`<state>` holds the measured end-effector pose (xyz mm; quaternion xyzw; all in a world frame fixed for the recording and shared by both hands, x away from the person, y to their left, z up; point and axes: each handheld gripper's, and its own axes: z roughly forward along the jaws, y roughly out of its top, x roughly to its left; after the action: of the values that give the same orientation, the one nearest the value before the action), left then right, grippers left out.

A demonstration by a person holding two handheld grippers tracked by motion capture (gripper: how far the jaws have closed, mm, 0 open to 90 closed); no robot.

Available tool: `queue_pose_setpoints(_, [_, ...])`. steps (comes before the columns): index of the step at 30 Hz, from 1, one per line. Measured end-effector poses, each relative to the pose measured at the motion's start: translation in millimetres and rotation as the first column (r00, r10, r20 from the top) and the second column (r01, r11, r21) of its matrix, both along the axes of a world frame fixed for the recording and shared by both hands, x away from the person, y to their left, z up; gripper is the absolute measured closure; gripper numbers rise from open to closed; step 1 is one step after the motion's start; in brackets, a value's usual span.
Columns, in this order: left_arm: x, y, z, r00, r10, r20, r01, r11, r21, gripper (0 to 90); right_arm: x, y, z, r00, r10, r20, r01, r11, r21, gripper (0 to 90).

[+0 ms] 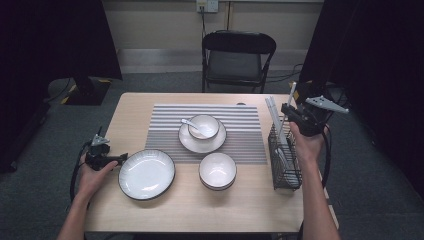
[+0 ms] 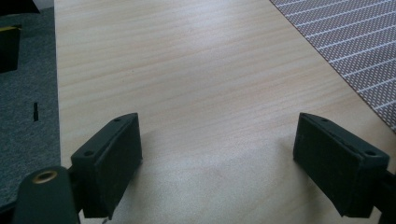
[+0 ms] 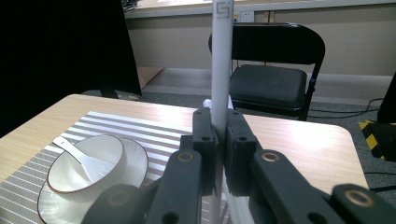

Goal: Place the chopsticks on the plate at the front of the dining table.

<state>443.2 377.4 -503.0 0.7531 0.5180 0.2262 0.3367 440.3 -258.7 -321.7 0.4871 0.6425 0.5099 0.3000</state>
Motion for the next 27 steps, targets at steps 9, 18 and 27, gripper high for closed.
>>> queue_pose_setpoints(9, [0.0, 0.0, 0.0, 1.0000, 0.000, 0.000, 0.000, 1.0000, 0.000, 15.1, -1.9, 0.6, 8.5, 0.9999, 0.001, 0.017, -0.001, 0.9999, -0.012, 85.3])
queue_pose_setpoints(18, [0.0, 0.0, 0.0, 1.0000, 0.000, 0.000, 0.000, 1.0000, 0.000, 15.0, -3.7, 1.1, 17.4, 0.9995, -0.001, 0.032, 0.002, 0.9999, -0.016, 85.3])
queue_pose_setpoints(27, [0.0, -0.1, 0.0, 1.0000, 0.001, 0.000, -0.001, 1.0000, -0.001, 15.0, -6.1, 0.2, 25.1, 0.9988, -0.006, 0.048, 0.008, 0.9997, -0.025, 85.3])
